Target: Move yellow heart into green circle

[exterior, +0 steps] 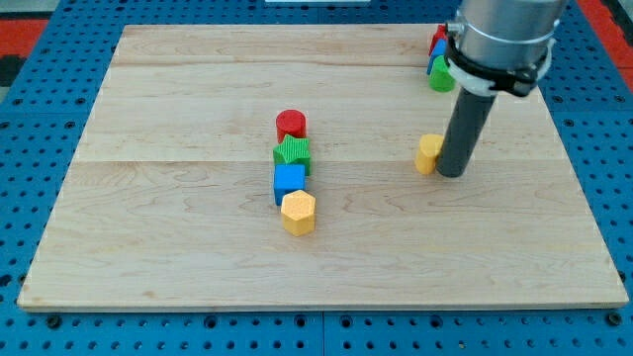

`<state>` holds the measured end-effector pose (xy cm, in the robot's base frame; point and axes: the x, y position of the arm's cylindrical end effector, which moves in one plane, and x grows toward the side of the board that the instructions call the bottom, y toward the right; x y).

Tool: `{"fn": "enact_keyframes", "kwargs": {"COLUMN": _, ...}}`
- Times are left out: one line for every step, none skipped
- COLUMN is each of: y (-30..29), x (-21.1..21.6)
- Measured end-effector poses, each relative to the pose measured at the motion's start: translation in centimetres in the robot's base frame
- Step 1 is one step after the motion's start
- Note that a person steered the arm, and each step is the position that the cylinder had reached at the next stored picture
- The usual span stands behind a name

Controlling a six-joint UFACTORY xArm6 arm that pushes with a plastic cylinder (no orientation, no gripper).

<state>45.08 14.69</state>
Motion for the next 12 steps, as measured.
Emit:
{"fn": "enact_keyframes", "kwargs": {"y": -1.8, "x": -0.3}}
{"fn": "enact_keyframes", "kwargs": {"y": -4.8, "x": -0.7}}
{"fn": "enact_keyframes", "kwargs": {"y": -6.2, "x": -1.8}}
{"fn": "enact_keyframes", "kwargs": {"y": -4.1, "x": -3.5}}
{"fn": "enact_keyframes", "kwargs": {"y": -2.1, "x": -5.0}}
{"fn": "enact_keyframes", "kwargs": {"y": -0.1, "x": -5.6}}
{"fn": "enact_keyframes", "kwargs": {"y": 1.6, "x": -5.7}}
{"fn": "enact_keyframes", "kwargs": {"y": -2.7, "x": -2.7}}
{"fn": "enact_keyframes", "kwargs": {"y": -6.2, "x": -4.0}}
{"fn": "enact_keyframes", "kwargs": {"y": -5.5, "x": -5.5}}
{"fn": "enact_keyframes", "kwargs": {"y": -3.7, "x": -5.9}}
{"fn": "enact_keyframes", "kwargs": {"y": -1.7, "x": -5.9}}
